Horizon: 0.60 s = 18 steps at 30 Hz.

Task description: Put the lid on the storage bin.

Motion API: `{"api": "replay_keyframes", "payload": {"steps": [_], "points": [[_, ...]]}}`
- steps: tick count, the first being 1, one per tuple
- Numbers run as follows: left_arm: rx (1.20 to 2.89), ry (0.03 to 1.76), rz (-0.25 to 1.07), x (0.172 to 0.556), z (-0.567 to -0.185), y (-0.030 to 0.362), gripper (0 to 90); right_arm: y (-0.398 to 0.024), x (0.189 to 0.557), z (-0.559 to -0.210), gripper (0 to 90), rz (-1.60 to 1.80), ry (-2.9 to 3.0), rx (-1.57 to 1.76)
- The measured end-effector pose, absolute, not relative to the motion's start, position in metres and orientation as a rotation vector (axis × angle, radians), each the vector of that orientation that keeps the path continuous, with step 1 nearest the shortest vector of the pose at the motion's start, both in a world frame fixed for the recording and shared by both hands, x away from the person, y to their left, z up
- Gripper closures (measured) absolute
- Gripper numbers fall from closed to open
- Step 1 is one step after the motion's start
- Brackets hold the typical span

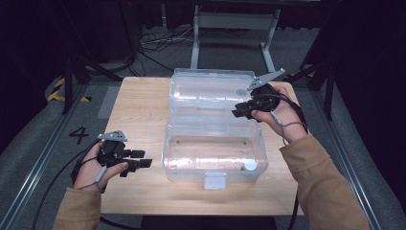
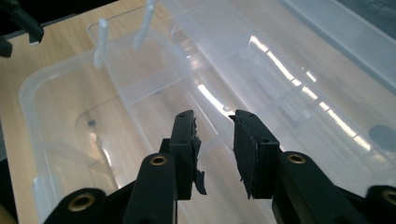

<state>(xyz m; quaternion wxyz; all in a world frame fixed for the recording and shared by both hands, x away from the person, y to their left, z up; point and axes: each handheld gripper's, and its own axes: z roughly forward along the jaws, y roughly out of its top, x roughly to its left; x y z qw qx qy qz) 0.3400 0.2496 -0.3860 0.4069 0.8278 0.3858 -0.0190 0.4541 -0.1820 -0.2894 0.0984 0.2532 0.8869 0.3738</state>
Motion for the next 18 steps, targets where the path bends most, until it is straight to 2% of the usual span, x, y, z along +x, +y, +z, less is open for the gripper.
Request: {"api": "replay_keyframes", "payload": {"steps": [7,9,18], "points": [[2.093,0.963,-0.055,0.342,-0.386,0.247,47.0,-0.174,0.473,-0.291,66.0,1.137,2.582,0.781],[2.097,0.959,-0.059,0.342,-0.387,0.246,46.9,-0.173,0.478,-0.291,61.0,1.194,2.569,0.783],[2.106,0.945,-0.068,0.345,-0.387,0.242,46.8,-0.162,0.49,-0.296,64.0,1.156,2.622,0.76]]}}
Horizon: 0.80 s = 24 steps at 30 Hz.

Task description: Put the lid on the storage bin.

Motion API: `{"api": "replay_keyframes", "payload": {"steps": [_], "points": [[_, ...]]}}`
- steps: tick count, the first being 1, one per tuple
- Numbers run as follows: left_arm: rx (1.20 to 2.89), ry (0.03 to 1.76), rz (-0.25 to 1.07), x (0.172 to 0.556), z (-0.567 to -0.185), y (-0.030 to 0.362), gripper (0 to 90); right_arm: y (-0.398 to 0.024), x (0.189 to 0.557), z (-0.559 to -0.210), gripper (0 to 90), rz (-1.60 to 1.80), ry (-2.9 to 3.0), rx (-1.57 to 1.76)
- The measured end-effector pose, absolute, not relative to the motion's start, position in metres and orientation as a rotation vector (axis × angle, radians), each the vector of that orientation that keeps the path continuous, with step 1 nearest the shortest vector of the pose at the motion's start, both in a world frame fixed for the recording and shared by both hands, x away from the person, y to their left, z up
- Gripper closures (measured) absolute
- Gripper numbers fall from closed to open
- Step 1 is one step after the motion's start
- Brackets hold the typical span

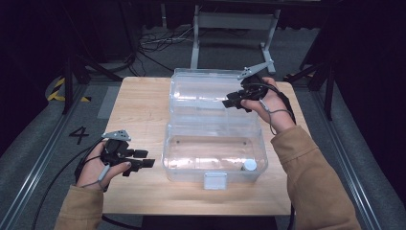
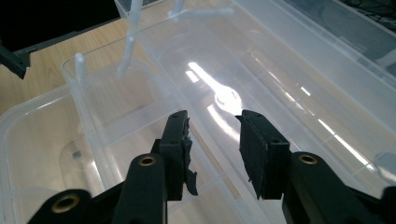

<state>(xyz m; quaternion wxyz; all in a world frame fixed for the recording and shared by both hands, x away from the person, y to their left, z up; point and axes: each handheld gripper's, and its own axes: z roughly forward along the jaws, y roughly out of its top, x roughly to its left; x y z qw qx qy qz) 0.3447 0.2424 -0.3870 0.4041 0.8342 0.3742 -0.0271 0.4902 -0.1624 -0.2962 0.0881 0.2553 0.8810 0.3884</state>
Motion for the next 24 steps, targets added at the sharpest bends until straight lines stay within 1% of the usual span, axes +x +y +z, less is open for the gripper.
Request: {"api": "replay_keyframes", "payload": {"steps": [13,16,24], "points": [[2.108,0.941,-0.066,0.344,-0.387,0.242,46.9,-0.156,0.499,-0.305,73.1,1.07,2.715,0.703],[2.092,0.911,-0.092,0.344,-0.385,0.24,47.2,-0.153,0.499,-0.303,75.8,1.028,2.736,0.66],[2.092,0.871,-0.093,0.341,-0.381,0.232,48.0,-0.152,0.497,-0.301,78.0,0.999,2.752,0.661]]}}
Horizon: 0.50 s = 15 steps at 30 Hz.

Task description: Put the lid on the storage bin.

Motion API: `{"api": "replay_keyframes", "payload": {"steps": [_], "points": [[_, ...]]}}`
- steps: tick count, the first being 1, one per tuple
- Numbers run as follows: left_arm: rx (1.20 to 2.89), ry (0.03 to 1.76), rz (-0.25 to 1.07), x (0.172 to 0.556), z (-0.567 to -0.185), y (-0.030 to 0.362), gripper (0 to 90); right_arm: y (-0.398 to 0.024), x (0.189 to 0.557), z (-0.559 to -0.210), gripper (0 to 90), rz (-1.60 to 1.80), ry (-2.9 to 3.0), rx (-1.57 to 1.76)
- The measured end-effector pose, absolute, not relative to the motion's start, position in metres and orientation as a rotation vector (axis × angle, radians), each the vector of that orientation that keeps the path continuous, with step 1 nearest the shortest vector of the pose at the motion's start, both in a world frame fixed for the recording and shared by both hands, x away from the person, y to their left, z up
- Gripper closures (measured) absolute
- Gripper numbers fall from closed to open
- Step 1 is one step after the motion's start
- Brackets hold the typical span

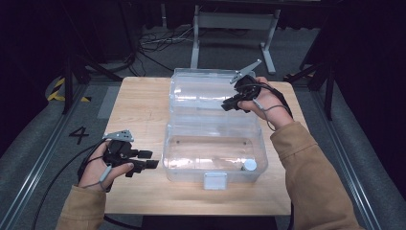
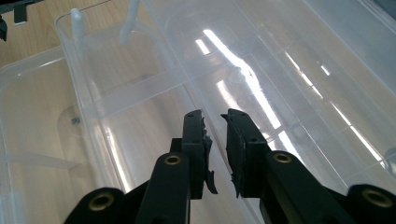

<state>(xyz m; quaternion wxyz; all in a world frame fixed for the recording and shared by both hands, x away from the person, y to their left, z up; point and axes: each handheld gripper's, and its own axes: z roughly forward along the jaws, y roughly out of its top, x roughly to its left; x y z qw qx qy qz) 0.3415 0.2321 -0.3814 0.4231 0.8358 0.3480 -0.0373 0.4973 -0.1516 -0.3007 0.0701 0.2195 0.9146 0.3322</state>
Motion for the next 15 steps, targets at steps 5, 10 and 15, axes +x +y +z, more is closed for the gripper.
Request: {"api": "replay_keyframes", "payload": {"steps": [5,10,15], "points": [[2.097,0.815,-0.105,0.34,-0.377,0.222,48.6,-0.154,0.495,-0.301,78.5,1.022,2.757,0.703],[2.123,0.77,-0.104,0.339,-0.374,0.21,49.0,-0.157,0.495,-0.301,78.7,1.026,2.756,0.715],[2.173,0.733,-0.08,0.34,-0.372,0.202,50.5,-0.157,0.493,-0.3,78.6,1.023,2.75,0.722]]}}
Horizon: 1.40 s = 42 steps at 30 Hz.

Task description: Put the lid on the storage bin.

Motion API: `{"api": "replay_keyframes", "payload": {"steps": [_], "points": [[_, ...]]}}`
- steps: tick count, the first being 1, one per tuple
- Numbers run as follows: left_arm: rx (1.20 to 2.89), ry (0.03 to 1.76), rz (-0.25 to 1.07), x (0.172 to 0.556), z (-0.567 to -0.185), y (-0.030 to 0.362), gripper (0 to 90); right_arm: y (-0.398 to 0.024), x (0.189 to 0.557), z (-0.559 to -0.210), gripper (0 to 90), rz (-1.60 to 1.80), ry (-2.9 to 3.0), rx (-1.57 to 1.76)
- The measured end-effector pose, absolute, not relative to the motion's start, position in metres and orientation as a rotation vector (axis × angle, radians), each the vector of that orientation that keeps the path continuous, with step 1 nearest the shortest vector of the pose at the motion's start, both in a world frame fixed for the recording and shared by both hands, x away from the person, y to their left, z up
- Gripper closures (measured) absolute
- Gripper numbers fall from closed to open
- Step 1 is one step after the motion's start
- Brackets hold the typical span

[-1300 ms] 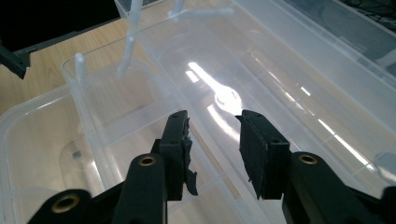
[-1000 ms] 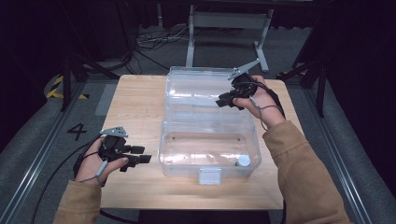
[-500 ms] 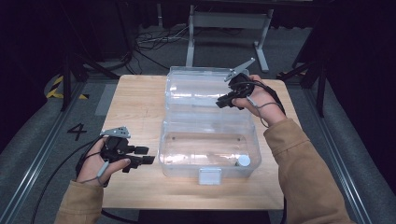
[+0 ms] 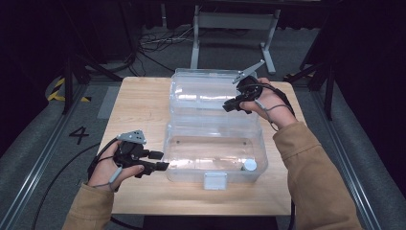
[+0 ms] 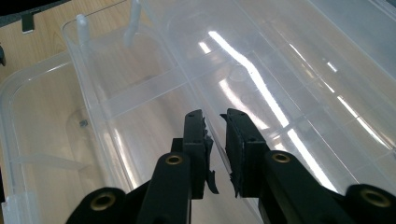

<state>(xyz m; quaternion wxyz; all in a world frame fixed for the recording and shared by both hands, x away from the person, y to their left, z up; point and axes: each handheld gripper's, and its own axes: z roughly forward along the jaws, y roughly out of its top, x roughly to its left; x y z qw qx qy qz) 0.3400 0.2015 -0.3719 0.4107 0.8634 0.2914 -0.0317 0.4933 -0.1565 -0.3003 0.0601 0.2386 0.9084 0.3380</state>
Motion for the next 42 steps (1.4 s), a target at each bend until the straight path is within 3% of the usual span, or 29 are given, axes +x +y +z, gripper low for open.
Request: {"api": "replay_keyframes", "payload": {"steps": [13,22,42], "points": [[2.283,0.662,0.003,0.347,-0.366,0.184,59.0,-0.156,0.485,-0.298,78.8,1.023,2.746,0.72],[2.37,0.6,-0.037,0.349,-0.366,0.166,65.4,-0.156,0.476,-0.295,79.2,1.019,2.75,0.7],[2.527,0.414,-0.105,0.357,-0.38,0.127,65.3,-0.158,0.462,-0.291,79.4,1.022,2.755,0.685]]}}
